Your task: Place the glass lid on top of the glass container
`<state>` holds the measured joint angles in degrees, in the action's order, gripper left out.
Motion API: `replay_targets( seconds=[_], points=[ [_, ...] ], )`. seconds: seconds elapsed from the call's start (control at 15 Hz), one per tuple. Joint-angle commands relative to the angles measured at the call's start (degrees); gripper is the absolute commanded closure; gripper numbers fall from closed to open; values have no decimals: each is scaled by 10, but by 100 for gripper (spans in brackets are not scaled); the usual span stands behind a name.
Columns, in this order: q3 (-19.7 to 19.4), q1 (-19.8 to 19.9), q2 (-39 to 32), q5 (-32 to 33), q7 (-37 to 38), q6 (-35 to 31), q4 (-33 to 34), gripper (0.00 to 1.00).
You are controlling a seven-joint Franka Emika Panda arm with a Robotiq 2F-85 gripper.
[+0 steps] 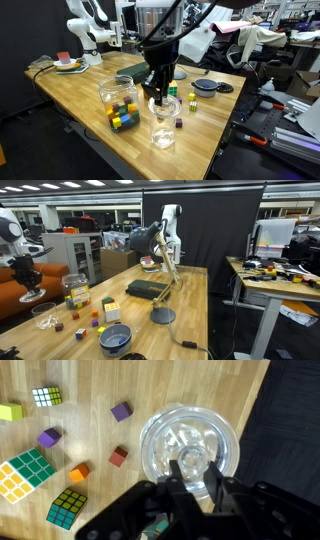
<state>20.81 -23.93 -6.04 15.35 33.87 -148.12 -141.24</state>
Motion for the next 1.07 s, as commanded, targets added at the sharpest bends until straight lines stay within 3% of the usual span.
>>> replay_targets(
  seconds=[0.0, 0.53, 1.0],
  points=[
    [-17, -17, -47, 43, 24, 22, 46, 93],
    [-64, -45, -91, 65, 34, 48, 80, 93],
    [-69, -48, -119, 46, 33, 40, 77, 93]
  ],
)
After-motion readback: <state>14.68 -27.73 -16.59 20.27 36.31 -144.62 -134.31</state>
